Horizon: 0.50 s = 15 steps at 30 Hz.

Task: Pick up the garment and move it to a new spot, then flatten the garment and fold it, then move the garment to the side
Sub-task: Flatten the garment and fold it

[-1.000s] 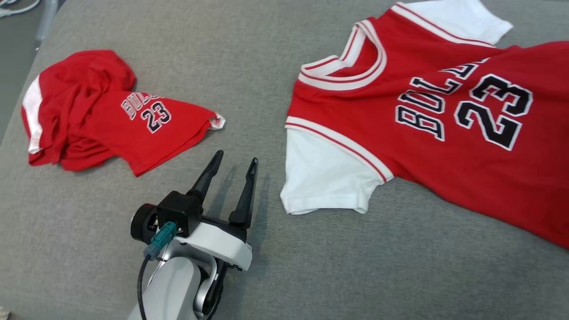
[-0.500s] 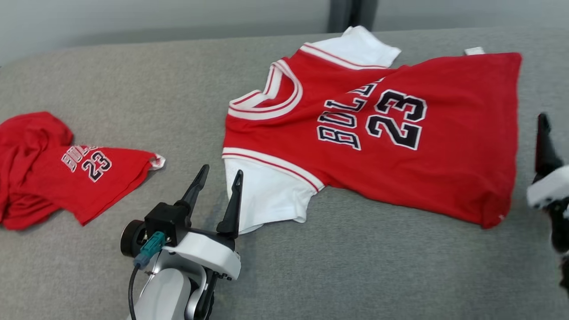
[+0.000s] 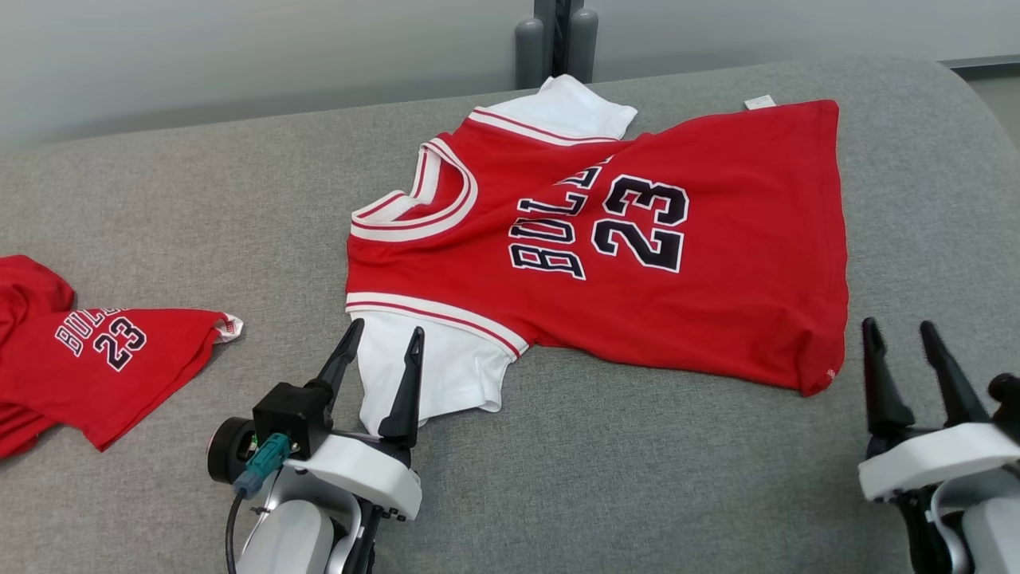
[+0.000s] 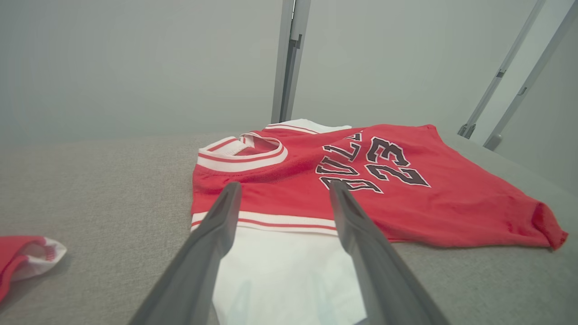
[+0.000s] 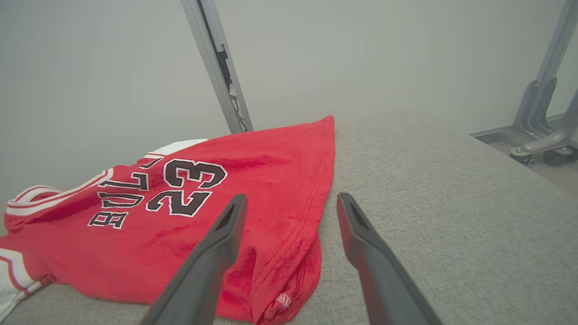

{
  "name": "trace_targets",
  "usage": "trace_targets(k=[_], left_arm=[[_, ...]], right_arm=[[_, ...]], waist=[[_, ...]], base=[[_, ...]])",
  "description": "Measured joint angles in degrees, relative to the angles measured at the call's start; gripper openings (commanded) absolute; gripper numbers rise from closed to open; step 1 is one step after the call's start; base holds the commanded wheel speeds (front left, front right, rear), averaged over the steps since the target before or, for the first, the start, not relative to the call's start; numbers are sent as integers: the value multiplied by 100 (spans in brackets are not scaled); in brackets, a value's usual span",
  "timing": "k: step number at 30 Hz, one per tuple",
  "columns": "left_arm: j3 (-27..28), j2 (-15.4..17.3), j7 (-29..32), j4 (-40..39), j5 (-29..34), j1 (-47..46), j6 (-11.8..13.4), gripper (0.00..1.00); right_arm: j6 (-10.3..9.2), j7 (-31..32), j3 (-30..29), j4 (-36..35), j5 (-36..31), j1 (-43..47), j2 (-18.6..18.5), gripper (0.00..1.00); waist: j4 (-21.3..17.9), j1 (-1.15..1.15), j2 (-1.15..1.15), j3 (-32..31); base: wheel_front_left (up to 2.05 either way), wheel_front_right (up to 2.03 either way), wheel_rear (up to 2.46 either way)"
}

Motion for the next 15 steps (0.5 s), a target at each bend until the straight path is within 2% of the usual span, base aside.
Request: trace_targets(k=[6,15], left_arm=[[48,2,0,24,37,-27,-25,100],[-14,2,0,79,37,-37,-51,100]], right_arm=[[-1,0,203,-122,-132,390,244,100],[-1,10,341,510,-393,415,390,100]], waist=[[10,0,0,105],[116,0,0,148]], base=[[0,0,0],[0,0,0]])
